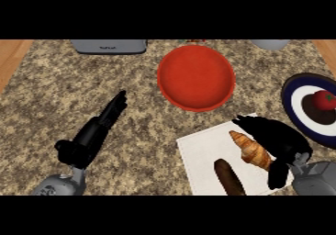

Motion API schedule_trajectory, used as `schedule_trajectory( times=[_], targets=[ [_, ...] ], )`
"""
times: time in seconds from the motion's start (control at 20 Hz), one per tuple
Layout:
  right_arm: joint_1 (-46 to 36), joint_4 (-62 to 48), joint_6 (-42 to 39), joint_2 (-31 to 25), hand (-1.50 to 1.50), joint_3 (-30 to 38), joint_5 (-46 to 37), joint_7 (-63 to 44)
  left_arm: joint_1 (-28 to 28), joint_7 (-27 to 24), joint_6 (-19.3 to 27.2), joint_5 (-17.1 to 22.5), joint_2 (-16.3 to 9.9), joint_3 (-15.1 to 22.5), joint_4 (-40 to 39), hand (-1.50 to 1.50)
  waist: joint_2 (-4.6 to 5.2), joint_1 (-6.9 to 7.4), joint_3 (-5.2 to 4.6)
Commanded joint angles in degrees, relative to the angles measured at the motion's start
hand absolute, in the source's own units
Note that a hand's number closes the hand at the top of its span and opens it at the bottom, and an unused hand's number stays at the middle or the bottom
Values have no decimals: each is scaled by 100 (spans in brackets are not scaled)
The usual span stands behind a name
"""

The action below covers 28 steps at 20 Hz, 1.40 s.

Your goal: Pick the croissant from the placemat and place it in the bowl

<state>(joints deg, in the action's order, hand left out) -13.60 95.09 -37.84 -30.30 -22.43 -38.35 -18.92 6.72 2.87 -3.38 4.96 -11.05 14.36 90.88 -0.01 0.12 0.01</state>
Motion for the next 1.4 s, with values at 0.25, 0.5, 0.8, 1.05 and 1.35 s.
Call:
schedule_trajectory(
  times=[0.25, 0.5, 0.8, 1.05, 1.35],
  targets=[
    [-28, -1118, 173, 286, -150, 229, -787, 829, 101, 186, -170, -134, 266, -267, 1, 0, 3, -1, -1],
    [-287, -1407, 21, 599, -150, 523, -1079, 959, -24, -184, -428, -333, 242, -448, -183, 0, 1, 2, -2],
    [305, -1192, 466, 624, 150, 609, -1098, 1585, 109, 144, -673, -118, 172, -707, -75, 0, -3, -26, -1],
    [-328, -2148, 1241, 754, 150, 657, -1588, 2377, -48, -113, -626, -324, 386, -606, -225, 0, 4, 10, -1],
    [-248, -2020, 1341, 1182, 150, 747, -1878, 2158, 456, 23, -359, -749, 736, -542, -525, 0, 2, -20, -1]
  ],
)
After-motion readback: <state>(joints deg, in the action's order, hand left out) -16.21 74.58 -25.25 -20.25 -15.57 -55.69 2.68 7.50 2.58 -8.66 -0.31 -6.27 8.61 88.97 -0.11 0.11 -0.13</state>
